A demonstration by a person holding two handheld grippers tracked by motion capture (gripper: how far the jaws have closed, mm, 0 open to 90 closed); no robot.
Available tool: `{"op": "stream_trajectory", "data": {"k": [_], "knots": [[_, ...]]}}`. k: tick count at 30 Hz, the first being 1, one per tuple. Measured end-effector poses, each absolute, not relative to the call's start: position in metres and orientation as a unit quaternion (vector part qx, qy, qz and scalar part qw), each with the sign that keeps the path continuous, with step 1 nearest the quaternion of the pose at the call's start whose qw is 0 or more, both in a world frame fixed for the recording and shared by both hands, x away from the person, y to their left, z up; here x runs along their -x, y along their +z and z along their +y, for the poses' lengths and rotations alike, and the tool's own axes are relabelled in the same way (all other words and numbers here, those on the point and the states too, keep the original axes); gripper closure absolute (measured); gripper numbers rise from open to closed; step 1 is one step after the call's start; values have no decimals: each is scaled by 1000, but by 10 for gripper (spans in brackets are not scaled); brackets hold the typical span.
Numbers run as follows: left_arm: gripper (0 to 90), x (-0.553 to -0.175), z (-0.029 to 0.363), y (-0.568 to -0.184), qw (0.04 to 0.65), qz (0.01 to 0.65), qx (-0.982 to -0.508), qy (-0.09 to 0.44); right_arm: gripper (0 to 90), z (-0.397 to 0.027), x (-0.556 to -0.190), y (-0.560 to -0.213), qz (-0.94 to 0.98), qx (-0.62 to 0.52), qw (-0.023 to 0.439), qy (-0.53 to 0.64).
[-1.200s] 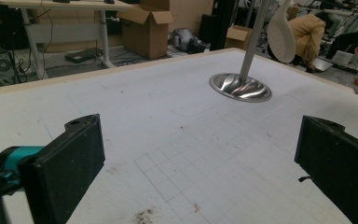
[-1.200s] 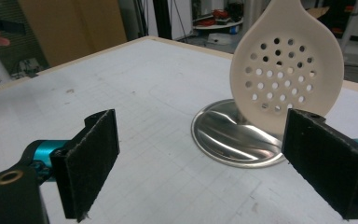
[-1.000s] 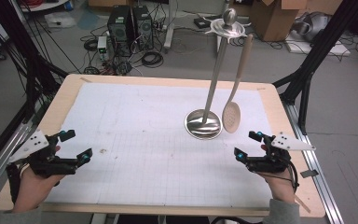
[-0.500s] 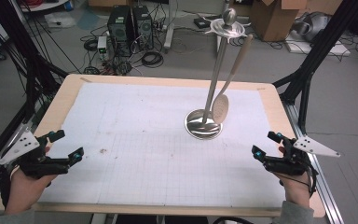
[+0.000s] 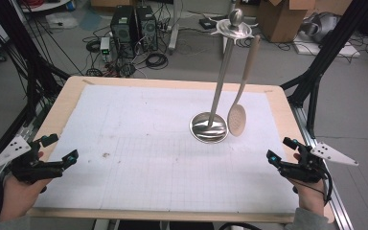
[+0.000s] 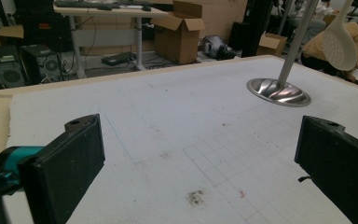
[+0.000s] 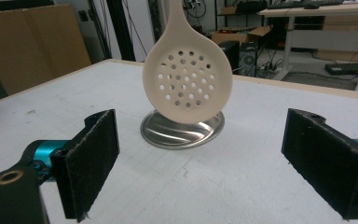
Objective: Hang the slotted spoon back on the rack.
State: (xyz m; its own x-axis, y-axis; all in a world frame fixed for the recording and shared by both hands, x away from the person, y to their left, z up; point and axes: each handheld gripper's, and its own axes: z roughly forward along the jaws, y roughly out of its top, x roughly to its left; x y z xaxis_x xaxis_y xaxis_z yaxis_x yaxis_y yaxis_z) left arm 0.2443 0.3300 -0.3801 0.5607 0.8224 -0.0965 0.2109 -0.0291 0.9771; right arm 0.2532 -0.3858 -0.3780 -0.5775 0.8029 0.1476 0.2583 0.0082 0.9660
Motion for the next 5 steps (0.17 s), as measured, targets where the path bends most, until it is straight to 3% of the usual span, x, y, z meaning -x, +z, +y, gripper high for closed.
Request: {"op": "stream_trajectory", "data": {"k": [5], "knots": [[18, -246, 327, -381, 579, 385, -670, 260, 101, -388, -252, -378, 669, -393, 236, 585]]}}
